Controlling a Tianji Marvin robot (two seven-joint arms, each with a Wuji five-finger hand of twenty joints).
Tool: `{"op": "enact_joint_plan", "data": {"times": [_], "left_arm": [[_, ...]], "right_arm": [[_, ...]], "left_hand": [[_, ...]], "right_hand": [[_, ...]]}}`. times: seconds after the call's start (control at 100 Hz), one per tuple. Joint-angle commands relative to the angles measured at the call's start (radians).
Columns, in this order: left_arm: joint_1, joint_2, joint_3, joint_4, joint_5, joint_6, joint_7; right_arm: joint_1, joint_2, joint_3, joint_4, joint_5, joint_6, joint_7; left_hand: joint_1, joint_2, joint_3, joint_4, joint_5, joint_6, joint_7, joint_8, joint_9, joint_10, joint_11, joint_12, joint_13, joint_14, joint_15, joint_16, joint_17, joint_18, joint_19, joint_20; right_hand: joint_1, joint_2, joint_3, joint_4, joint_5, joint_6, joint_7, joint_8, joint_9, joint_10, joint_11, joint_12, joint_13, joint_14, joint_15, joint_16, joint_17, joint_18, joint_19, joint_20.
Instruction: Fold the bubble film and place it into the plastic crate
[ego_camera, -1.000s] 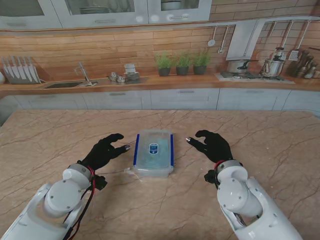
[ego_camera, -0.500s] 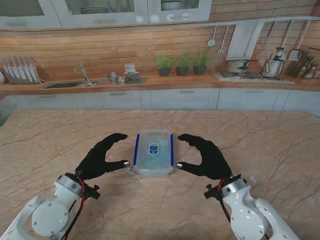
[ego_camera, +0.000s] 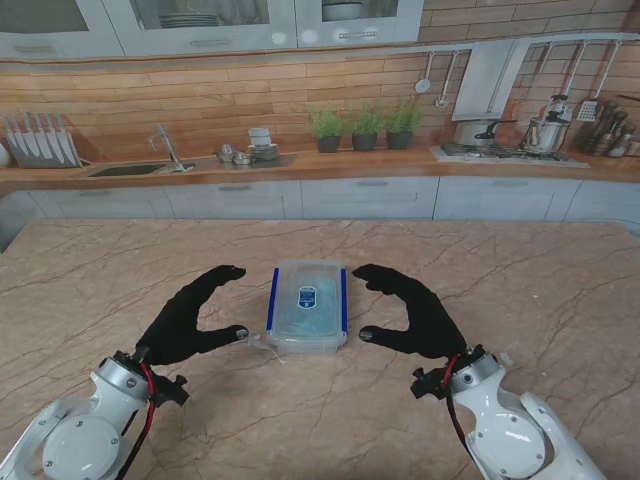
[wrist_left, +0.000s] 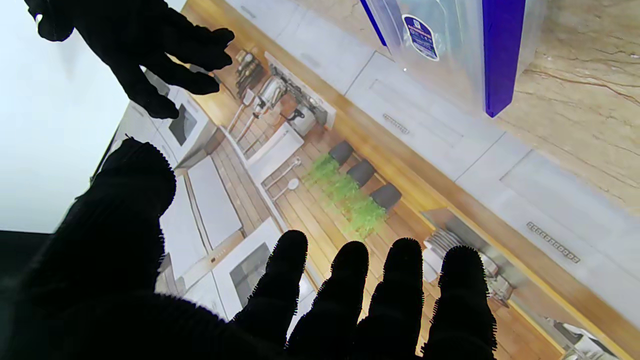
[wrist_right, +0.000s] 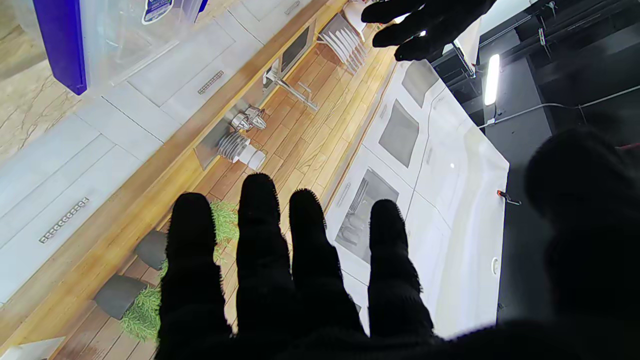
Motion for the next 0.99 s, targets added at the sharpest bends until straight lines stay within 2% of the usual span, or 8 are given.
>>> {"op": "enact_joint_plan", "data": {"times": [0.0, 0.09, 0.26, 0.34, 0.49, 0.71, 0.98], "left_arm": [[0.016, 0.000, -0.009, -0.009, 0.017, 0.001, -0.004], [0.025, -0.001, -0.015, -0.014, 0.027, 0.010, 0.001], [0.025, -0.008, -0.001, -0.002, -0.003, -0.004, 0.025], [0.021, -0.012, 0.008, 0.001, 0.016, 0.009, 0.047], [0.024, -0.011, 0.005, -0.002, 0.089, 0.029, 0.071], [0.030, -0.013, 0.001, -0.003, 0.083, 0.024, 0.077], [0.030, -0.010, 0.006, -0.006, 0.077, 0.057, 0.058]], "right_arm": [[0.001, -0.001, -0.002, -0.001, 0.009, 0.000, 0.008], [0.012, 0.002, -0.002, 0.006, 0.023, 0.004, 0.028], [0.049, 0.010, -0.019, 0.027, 0.041, 0.015, 0.070], [0.059, 0.012, -0.029, 0.032, 0.050, 0.017, 0.082], [0.059, 0.013, -0.030, 0.030, 0.038, 0.018, 0.080], [0.055, 0.011, -0.029, 0.024, 0.048, 0.031, 0.077], [0.062, 0.010, -0.035, 0.023, 0.037, 0.060, 0.071]], "left_hand": [[-0.004, -0.033, 0.003, -0.011, -0.013, -0.011, 0.014, -0.002, 0.021, 0.006, -0.028, -0.017, 0.022, 0.004, -0.015, -0.019, 0.012, 0.009, -0.037, 0.017], [-0.001, -0.032, 0.003, -0.010, -0.006, -0.002, 0.005, -0.012, 0.033, 0.016, -0.038, -0.025, 0.027, 0.011, -0.019, -0.027, 0.028, 0.012, -0.067, 0.023], [0.006, -0.023, 0.004, -0.008, -0.015, -0.024, 0.003, -0.011, 0.036, -0.010, -0.039, -0.022, 0.021, -0.016, -0.020, -0.030, 0.023, -0.007, -0.075, 0.034], [0.012, -0.021, 0.005, -0.007, -0.019, -0.026, 0.006, -0.008, 0.034, -0.013, -0.039, -0.018, 0.019, -0.019, -0.021, -0.031, 0.021, -0.007, -0.077, 0.038], [0.013, -0.010, 0.002, -0.007, -0.037, -0.037, 0.010, -0.005, 0.031, -0.020, -0.040, -0.014, 0.018, -0.025, -0.023, -0.032, 0.021, -0.008, -0.081, 0.045], [0.022, 0.001, -0.008, -0.006, -0.051, -0.041, 0.015, -0.004, 0.033, -0.022, -0.040, -0.011, 0.023, -0.026, -0.023, -0.033, 0.025, -0.005, -0.086, 0.050], [0.041, 0.027, -0.040, -0.004, -0.072, -0.048, 0.027, -0.004, 0.029, -0.024, -0.041, -0.011, 0.029, -0.025, -0.020, -0.033, 0.028, -0.003, -0.091, 0.053]], "right_hand": [[-0.054, -0.030, 0.019, -0.033, -0.028, -0.049, 0.015, -0.008, -0.005, -0.030, -0.030, 0.002, 0.022, -0.027, -0.021, 0.007, -0.018, 0.000, -0.009, 0.035], [-0.060, -0.030, 0.022, -0.036, -0.025, -0.053, 0.021, -0.009, -0.003, -0.026, -0.041, 0.002, 0.015, -0.024, -0.021, 0.014, -0.035, -0.009, -0.011, 0.043], [-0.060, -0.032, 0.027, -0.037, -0.014, -0.032, 0.019, -0.015, 0.004, -0.020, -0.052, 0.006, 0.018, -0.025, -0.019, 0.023, -0.041, -0.014, -0.013, 0.055], [-0.056, -0.033, 0.027, -0.038, -0.013, -0.028, 0.017, -0.017, 0.006, -0.018, -0.054, 0.009, 0.018, -0.023, -0.018, 0.027, -0.042, -0.013, -0.016, 0.059], [-0.054, -0.034, 0.027, -0.038, -0.007, -0.024, 0.015, -0.019, 0.011, -0.015, -0.052, 0.014, 0.024, -0.021, -0.015, 0.032, -0.037, -0.011, -0.018, 0.066], [-0.057, -0.035, 0.030, -0.037, 0.004, -0.020, 0.014, -0.022, 0.018, -0.009, -0.050, 0.018, 0.027, -0.015, -0.011, 0.038, -0.036, -0.009, -0.022, 0.074], [-0.056, -0.022, 0.032, -0.035, 0.008, -0.015, 0.009, -0.024, -0.002, -0.001, -0.059, 0.017, 0.025, -0.008, -0.006, 0.045, -0.036, -0.008, -0.026, 0.083]]}}
